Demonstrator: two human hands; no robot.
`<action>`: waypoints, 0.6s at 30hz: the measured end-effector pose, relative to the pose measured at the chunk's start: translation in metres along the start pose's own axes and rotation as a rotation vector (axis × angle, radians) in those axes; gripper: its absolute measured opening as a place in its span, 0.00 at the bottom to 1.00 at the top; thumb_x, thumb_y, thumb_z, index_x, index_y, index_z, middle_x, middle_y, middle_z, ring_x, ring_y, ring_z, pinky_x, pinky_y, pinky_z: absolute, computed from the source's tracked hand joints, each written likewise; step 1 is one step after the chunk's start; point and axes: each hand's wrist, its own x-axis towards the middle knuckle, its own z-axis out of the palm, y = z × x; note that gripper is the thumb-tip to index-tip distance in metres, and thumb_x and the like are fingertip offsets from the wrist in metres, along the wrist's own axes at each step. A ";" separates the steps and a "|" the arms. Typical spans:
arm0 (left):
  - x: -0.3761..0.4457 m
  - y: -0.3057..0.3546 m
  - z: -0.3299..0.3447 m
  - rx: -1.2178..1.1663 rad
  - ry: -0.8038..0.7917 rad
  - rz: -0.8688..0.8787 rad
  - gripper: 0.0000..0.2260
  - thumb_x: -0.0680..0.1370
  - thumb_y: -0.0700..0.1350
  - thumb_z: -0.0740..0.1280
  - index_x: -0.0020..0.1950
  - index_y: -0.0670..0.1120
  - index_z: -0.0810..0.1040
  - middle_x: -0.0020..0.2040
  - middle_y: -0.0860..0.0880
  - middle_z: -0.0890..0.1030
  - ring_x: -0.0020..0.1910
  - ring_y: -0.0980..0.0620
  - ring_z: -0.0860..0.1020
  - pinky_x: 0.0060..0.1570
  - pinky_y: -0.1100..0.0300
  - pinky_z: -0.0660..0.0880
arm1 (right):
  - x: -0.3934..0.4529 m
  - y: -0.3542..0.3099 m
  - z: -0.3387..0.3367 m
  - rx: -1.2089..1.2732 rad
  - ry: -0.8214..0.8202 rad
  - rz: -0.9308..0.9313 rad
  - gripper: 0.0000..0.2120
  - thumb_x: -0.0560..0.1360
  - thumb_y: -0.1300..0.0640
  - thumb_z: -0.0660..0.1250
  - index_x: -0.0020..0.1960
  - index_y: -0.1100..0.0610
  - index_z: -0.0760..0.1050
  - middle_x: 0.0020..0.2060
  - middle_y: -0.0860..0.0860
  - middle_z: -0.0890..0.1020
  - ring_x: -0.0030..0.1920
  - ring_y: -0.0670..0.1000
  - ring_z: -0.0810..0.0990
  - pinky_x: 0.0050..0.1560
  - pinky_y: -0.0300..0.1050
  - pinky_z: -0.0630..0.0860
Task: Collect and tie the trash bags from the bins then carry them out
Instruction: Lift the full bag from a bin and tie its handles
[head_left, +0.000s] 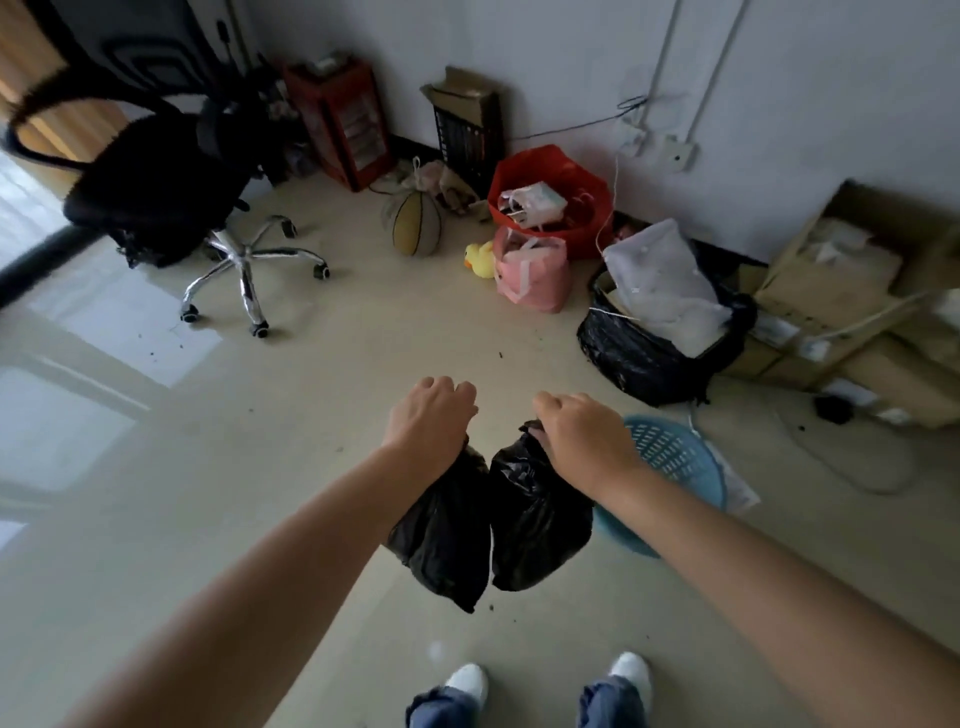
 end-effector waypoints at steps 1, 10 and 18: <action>-0.001 0.007 -0.008 0.008 -0.006 0.059 0.12 0.81 0.46 0.53 0.57 0.41 0.71 0.56 0.42 0.76 0.58 0.44 0.72 0.50 0.53 0.73 | -0.010 0.001 -0.009 0.016 0.015 0.043 0.09 0.78 0.59 0.56 0.52 0.64 0.70 0.46 0.60 0.80 0.47 0.57 0.76 0.36 0.46 0.64; -0.044 0.150 -0.054 0.303 -0.114 0.648 0.14 0.78 0.38 0.57 0.64 0.42 0.70 0.62 0.42 0.74 0.63 0.43 0.71 0.57 0.53 0.72 | -0.170 -0.007 -0.101 -0.173 0.166 0.591 0.14 0.63 0.59 0.77 0.37 0.65 0.75 0.27 0.60 0.80 0.29 0.58 0.79 0.24 0.44 0.71; -0.167 0.343 -0.076 0.506 0.064 1.204 0.12 0.78 0.36 0.56 0.59 0.41 0.73 0.59 0.42 0.76 0.59 0.44 0.75 0.51 0.56 0.73 | -0.391 -0.013 -0.146 -0.305 0.338 1.098 0.12 0.78 0.52 0.58 0.50 0.61 0.71 0.43 0.58 0.81 0.47 0.56 0.76 0.44 0.46 0.63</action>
